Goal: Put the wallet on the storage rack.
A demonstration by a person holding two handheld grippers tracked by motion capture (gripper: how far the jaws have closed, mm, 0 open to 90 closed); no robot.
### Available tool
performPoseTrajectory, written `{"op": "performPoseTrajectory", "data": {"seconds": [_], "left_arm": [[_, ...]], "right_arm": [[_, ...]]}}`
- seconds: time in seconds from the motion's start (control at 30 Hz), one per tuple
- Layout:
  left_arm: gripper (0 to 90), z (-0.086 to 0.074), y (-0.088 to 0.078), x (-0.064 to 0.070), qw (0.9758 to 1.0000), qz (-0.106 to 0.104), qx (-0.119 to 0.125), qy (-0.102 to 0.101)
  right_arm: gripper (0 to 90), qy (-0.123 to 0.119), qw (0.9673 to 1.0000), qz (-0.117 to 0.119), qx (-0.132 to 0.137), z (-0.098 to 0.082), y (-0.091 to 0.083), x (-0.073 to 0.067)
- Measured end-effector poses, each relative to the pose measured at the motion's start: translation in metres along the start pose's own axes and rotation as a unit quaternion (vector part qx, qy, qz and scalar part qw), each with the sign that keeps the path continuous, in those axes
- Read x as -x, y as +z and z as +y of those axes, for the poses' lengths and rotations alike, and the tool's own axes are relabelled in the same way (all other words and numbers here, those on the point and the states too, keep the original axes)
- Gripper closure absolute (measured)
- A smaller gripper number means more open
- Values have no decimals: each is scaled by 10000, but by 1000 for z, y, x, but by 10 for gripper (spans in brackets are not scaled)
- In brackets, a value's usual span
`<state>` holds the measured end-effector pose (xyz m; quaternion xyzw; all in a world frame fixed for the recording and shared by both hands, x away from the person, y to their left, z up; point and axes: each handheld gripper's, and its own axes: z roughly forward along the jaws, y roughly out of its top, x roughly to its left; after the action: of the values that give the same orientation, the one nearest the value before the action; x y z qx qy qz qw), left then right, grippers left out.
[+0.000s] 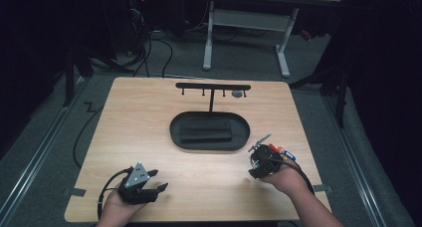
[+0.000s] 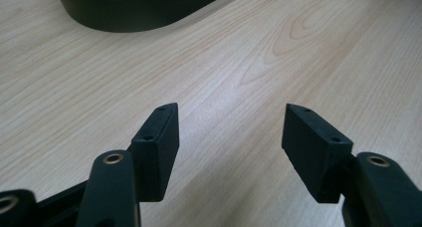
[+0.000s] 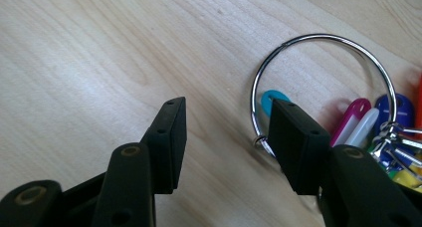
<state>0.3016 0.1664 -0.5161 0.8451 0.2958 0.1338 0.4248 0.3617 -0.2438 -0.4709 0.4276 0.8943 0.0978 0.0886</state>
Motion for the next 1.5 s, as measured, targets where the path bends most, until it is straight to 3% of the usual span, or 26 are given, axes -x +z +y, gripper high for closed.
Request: {"op": "performPoseTrajectory", "data": {"seconds": [0.13,0.2,0.5,0.6,0.8,0.83,0.93,1.03,1.07,1.2,1.5], "left_arm": [[410,-4,-7,2,9999,104,53,21],[412,-5,-11,3,9999,130,53,50],[412,-12,-18,1,9998,198,63,-81],[412,-13,-19,1,9998,208,38,-49],[415,-11,-19,1,9997,216,83,-34],[416,-11,-19,1,9998,207,69,-20],[416,-10,-16,1,9998,182,14,29],[418,-10,-14,0,9999,169,11,26],[418,-9,-14,0,9999,170,21,18],[419,-10,-13,1,9999,144,-2,42],[418,-9,-12,7,9998,130,-29,137]], "right_arm": [[506,-48,9999,-15,-138,8,4,3],[529,-46,9998,85,-188,10,7,4],[589,-89,9984,203,-519,11,20,18],[642,-97,9979,321,-551,12,23,18],[726,-216,9954,348,-864,21,24,20],[750,-64,9951,336,-925,21,24,19],[859,-218,9949,358,-915,23,25,20],[863,-421,9946,274,-905,23,25,18],[863,-515,9945,212,-887,23,23,17],[864,-470,9958,179,-762,18,11,14],[869,-747,9957,-70,-550,12,-33,11]]}}
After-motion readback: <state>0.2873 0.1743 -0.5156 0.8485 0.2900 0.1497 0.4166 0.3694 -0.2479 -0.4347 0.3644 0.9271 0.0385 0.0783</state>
